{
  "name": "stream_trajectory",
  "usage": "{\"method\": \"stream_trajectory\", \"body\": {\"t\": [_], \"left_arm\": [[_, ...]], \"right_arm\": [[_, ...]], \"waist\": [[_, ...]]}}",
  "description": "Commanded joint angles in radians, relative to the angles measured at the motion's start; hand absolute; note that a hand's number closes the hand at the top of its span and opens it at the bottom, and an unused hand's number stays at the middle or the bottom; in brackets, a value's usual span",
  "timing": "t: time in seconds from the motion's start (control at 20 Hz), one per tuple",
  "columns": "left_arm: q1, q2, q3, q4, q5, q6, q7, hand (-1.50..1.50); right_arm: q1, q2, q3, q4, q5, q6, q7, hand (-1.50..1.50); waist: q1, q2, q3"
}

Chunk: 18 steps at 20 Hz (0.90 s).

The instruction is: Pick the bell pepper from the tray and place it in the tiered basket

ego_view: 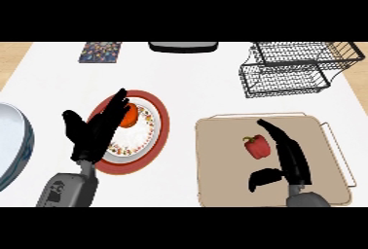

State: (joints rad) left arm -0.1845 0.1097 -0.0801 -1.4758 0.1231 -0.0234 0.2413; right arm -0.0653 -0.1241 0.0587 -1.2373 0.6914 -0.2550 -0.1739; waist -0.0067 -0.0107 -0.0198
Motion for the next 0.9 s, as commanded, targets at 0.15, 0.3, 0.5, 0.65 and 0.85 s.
{"method": "stream_trajectory", "body": {"t": [0.15, 0.3, 0.5, 0.65, 0.85], "left_arm": [[0.057, 0.011, 0.004, -0.051, 0.008, -0.027, -0.006, 0.0], [-0.038, 0.026, 0.051, 0.031, 0.019, -0.03, 0.004, 0.0], [0.062, 0.014, 0.022, -0.04, 0.013, -0.043, -0.024, 0.0], [0.022, 0.003, 0.02, -0.028, 0.003, -0.02, 0.017, 0.0], [0.018, 0.005, 0.024, -0.002, 0.005, -0.033, -0.017, 0.0]], "right_arm": [[-0.037, 0.06, 0.016, 0.108, 0.03, -0.104, -0.125, 1.5], [-0.074, 0.077, 0.025, 0.08, 0.059, -0.102, -0.065, 1.5], [-0.033, 0.071, 0.003, 0.053, 0.014, -0.106, -0.132, 1.5], [0.027, 0.004, -0.021, -0.084, -0.006, -0.01, -0.035, 1.5], [0.034, -0.336, -0.172, 0.101, 0.042, 0.149, 0.021, 1.5]], "waist": [[0.014, 0.011, 0.02], [0.007, 0.012, 0.02], [0.011, 0.01, 0.02], [0.001, 0.008, 0.019], [-0.007, 0.017, 0.016]]}}
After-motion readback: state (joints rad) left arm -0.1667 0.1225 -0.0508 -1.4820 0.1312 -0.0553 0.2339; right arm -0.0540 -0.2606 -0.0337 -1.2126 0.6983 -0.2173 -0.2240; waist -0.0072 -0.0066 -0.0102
